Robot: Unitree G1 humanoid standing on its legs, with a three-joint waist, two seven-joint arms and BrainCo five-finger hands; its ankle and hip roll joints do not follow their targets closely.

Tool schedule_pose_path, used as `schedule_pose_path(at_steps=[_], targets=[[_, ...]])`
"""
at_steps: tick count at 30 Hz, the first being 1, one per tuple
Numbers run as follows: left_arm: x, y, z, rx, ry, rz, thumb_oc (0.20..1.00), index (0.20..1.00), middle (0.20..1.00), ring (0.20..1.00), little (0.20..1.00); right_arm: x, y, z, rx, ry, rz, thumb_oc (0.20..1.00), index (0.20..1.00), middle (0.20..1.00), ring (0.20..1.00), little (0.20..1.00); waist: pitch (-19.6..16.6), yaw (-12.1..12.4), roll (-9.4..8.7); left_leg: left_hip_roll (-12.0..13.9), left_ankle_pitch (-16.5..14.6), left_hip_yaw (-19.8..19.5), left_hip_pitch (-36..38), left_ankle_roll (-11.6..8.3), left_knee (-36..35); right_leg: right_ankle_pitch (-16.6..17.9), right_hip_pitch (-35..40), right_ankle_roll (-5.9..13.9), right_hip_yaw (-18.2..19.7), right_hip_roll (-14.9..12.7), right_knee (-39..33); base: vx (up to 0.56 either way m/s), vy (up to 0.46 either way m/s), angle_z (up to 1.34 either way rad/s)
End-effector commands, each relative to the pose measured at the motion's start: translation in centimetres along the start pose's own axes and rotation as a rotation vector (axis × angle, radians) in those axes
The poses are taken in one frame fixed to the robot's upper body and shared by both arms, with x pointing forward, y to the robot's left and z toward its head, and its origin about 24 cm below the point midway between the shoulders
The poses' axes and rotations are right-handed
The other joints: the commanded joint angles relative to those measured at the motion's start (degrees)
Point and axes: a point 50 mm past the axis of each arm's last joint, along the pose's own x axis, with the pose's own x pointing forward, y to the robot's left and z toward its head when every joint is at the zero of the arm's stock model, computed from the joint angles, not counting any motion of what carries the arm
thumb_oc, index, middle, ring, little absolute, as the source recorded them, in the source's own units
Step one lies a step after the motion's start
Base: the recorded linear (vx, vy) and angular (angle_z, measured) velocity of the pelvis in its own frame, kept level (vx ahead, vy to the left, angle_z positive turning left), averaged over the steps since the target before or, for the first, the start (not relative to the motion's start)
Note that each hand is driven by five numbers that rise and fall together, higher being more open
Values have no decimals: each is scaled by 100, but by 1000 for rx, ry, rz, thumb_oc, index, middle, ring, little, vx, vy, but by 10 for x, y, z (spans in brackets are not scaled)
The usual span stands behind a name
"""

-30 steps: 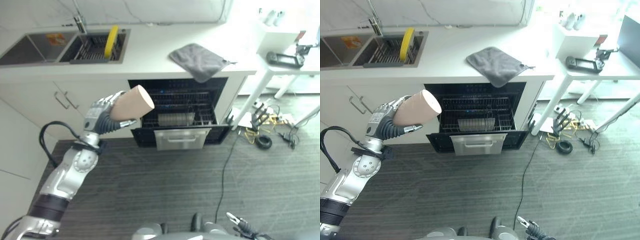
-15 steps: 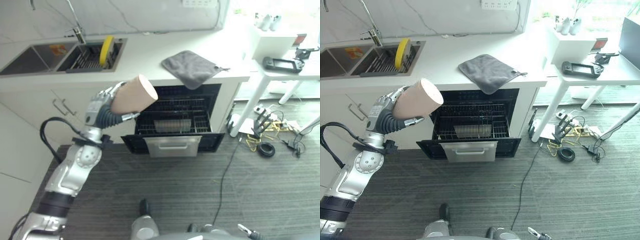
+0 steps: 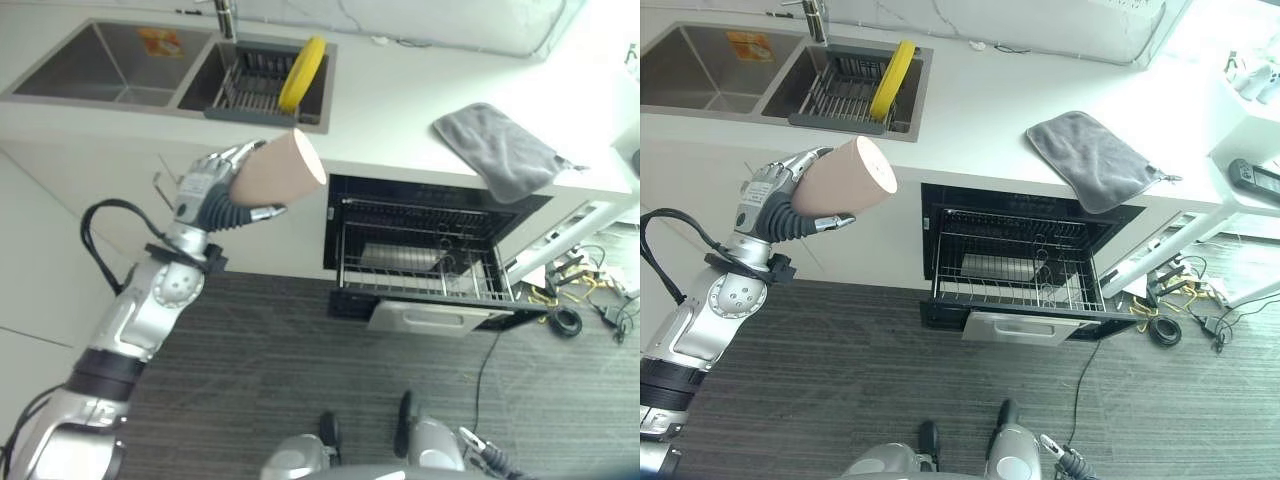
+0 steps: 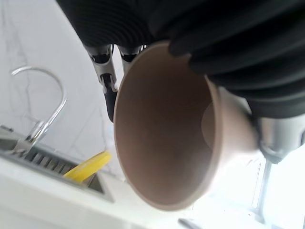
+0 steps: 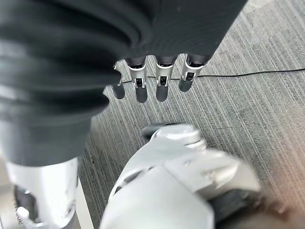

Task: Place the dishes in the dishwasher.

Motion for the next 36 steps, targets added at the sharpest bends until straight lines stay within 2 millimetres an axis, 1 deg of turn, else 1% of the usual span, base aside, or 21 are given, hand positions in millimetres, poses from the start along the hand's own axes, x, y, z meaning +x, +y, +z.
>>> schedule_pose_path(at_steps=[1, 2, 4, 5, 9, 11, 13, 17, 22, 23, 25, 27, 28, 29, 30, 31, 32, 33, 34, 35, 36], targets=[[7, 18, 15, -12, -101, 109, 200, 200, 200, 200, 200, -2, -5, -5, -35, 14, 0, 1000, 1000, 1000, 1000, 1000, -198, -87, 152, 592, -107, 89, -26, -416, -91, 227, 760, -14, -71, 272, 17, 178, -324, 22], [6, 15, 16, -22, -96, 103, 200, 200, 200, 200, 200, -2, -6, -8, -39, 25, -5, 1000, 1000, 1000, 1000, 1000, -235, -98, 157, 662, -103, 106, -20, -464, -24, -14, 887, -65, -75, 376, -26, 162, -290, 28], [4, 13, 17, -31, -89, 105, 200, 200, 200, 200, 200, -2, -8, -8, -43, 28, -14, 1000, 1000, 1000, 1000, 1000, -289, -82, 149, 754, -75, 119, -32, -546, 67, -231, 1068, -141, -99, 479, -188, 154, -240, 27], [2, 12, 17, -36, -83, 107, 200, 200, 200, 200, 200, -2, -9, -7, -51, 23, -19, 1000, 1000, 1000, 1000, 1000, -332, -66, 142, 807, -37, 102, -62, -610, 124, -299, 1199, -212, -93, 533, -343, 151, -213, 13], [-6, 17, 15, -48, -58, 120, 200, 200, 200, 200, 200, -3, -16, 3, -39, 4, -34, 1000, 1000, 1000, 1000, 1000, -418, 0, 115, 983, 20, 55, -136, -824, 357, -326, 1588, -368, -119, 673, -856, 151, -230, -22], [-7, 19, 14, -50, -50, 121, 200, 200, 200, 200, 200, -3, -18, 6, -44, 3, -36, 1000, 1000, 1000, 1000, 1000, -418, 4, 115, 1038, 31, -16, -185, -884, 463, -320, 1671, -439, -69, 744, -993, 107, -195, -22], [-9, 19, 13, -52, -46, 118, 200, 200, 200, 200, 200, -3, -19, 3, -35, 14, -32, 1000, 1000, 1000, 1000, 1000, -411, -12, 94, 1084, 33, -115, -284, -932, 626, -359, 1709, -524, 19, 832, -1031, 104, -209, -27], [-10, 17, 11, -50, -42, 122, 200, 200, 200, 200, 200, -4, -19, -1, -47, 36, -30, 1000, 1000, 1000, 1000, 1000, -370, -49, 42, 1166, -36, -202, -467, -947, 981, -404, 1733, -639, 97, 920, -1024, 61, -161, -11], [-10, 19, 11, -46, -40, 125, 200, 200, 200, 200, 200, -5, -23, -8, -58, 49, -37, 1000, 1000, 1000, 1000, 1000, -332, -77, -15, 1273, 96, -339, -731, -943, 1551, -483, 1762, -787, 192, 1070, -988, 53, -162, -16], [-10, 20, 11, -44, -37, 120, 200, 200, 200, 200, 200, -6, -24, -9, -58, 51, -38, 1000, 1000, 1000, 1000, 1000, -311, -80, -23, 1308, 79, -395, -819, -937, 1838, -523, 1811, -831, 220, 1130, -978, 84, -209, -12], [-11, 20, 11, -41, -29, 115, 200, 200, 200, 200, 200, -6, -25, -9, -72, 55, -35, 1000, 1000, 1000, 1000, 1000, -299, -73, -49, 1287, 50, -490, -946, -902, 2256, -545, 1827, -886, 287, 1170, -967, 68, -160, -11], [-12, 21, 10, -42, -24, 113, 200, 200, 200, 200, 200, -6, -25, -9, -87, 58, -32, 1000, 1000, 1000, 1000, 1000, -289, -46, -58, 1205, -20, -610, -1124, -847, 2683, -547, 1815, -914, 339, 1183, -939, 52, -80, -14], [-14, 20, 11, -49, -28, 110, 200, 200, 200, 200, 200, -7, -26, -10, -97, 61, -35, 1000, 1000, 1000, 1000, 1000, -253, -8, -52, 1092, 22, -649, -1409, -810, 3244, -539, 1856, -978, 332, 1201, -932, 87, -19, -6], [-15, 21, 12, -54, -32, 107, 200, 200, 200, 200, 200, -7, -27, -10, -93, 60, -41, 1000, 1000, 1000, 1000, 1000, -233, 9, -6, 945, -47, -630, -1409, -765, 3081, -540, 1875, -959, 294, 1220, -924, 112, 38, 3], [-16, 22, 12, -55, -33, 107, 200, 200, 200, 200, 200, -7, -26, -10, -92, 58, -44, 1000, 1000, 1000, 1000, 1000, -213, 34, 51, 766, -53, -631, -1283, -746, 2701, -542, 1878, -915, 287, 1242, -907, 97, 126, 2], [-16, 22, 12, -54, -33, 108, 200, 200, 200, 200, 200, -6, -25, -9, -95, 53, -43, 1000, 1000, 1000, 1000, 1000, -202, 38, 100, 651, 87, -598, -1260, -779, 2387, -541, 1854, -885, 252, 1260, -871, 83, 147, -2], [-15, 22, 12, -54, -33, 109, 200, 200, 200, 200, 200, -6, -23, -7, -102, 45, -42, 1000, 1000, 1000, 1000, 1000, -162, 24, 144, 645, 271, -487, -1258, -844, 2175, -578, 1863, -870, 180, 1261, -787, 58, 163, -5], [-12, 19, 11, -53, -38, 105, 200, 200, 200, 200, 200, -5, -22, -5, -109, 23, -46, 1000, 1000, 1000, 1000, 1000, -125, -26, 149, 874, 400, -172, -1252, -914, 2052, -688, 1853, -883, -49, 1207, -591, 50, 220, -6], [-14, 18, 9, -37, -12, 105, 200, 200, 200, 200, 200, -3, -18, 2, -136, 10, -47, 1000, 1000, 1000, 1000, 1000, -115, 62, 196, 679, 218, -376, -1181, -832, 1766, -802, 1812, -836, -74, 1193, -293, 32, 226, 13], [-15, 17, 9, -26, -5, 106, 200, 200, 200, 200, 200, -2, -14, 6, -140, 0, -45, 1000, 1000, 1000, 1000, 1000, -124, 105, 225, 660, 211, -342, -1130, -800, 1627, -921, 1774, -813, -153, 1174, -26, 86, 186, -1], [-16, 16, 9, -13, -20, 97, 200, 200, 200, 200, 200, -2, -12, 9, -106, -25, -48, 1000, 1000, 1000, 1000, 1000, -140, 91, 238, 878, -82, 91, -965, -816, 1590, -1256, 1756, -757, -459, 1065, 486, 23, 122, -43]])
